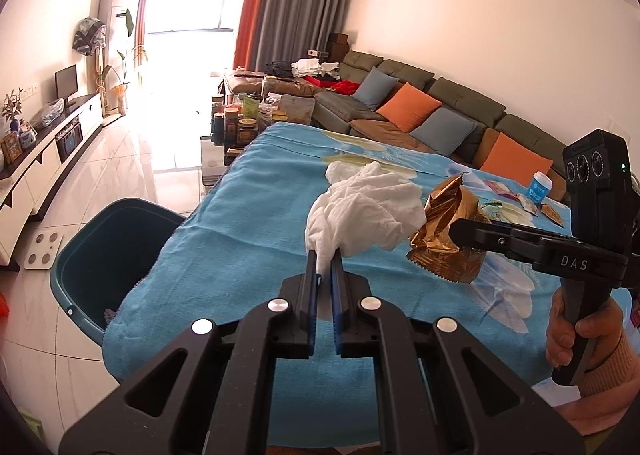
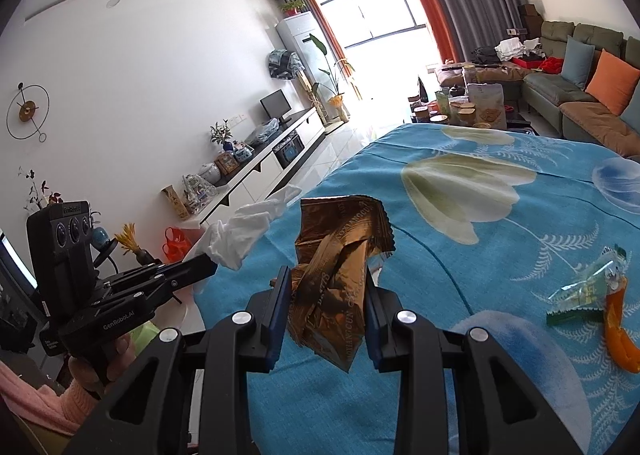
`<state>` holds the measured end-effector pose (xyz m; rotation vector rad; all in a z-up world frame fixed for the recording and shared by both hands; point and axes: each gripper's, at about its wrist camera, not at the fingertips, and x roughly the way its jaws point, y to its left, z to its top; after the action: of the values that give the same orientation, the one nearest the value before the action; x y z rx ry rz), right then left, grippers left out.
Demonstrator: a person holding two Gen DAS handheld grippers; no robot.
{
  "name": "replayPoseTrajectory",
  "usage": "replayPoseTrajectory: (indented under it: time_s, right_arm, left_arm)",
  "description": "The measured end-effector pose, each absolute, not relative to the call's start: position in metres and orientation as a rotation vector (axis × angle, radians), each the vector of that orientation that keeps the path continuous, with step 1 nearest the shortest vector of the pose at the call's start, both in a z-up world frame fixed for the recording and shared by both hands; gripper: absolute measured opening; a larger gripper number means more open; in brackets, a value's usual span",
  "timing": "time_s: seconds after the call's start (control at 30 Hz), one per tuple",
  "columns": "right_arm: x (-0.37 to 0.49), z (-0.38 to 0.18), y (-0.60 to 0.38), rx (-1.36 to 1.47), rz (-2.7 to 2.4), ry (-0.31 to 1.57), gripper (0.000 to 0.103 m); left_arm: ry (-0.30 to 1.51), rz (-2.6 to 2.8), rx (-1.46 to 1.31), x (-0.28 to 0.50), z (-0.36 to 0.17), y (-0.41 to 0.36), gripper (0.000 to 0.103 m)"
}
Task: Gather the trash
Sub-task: 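Lift the tissue and gold foil bag off the sheet toward the bin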
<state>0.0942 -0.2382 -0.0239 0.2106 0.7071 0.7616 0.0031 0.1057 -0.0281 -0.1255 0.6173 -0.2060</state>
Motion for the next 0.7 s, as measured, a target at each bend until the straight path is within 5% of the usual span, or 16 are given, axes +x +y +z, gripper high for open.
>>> replayPoseTrajectory:
  time_s: [0.7]
  right_arm:
    - [0.111,-0.023,-0.212,0.192,0.813,0.718,0.031]
  left_arm:
    - [0.612,-0.128,-0.164,0.002,-0.031,0.128,0.006]
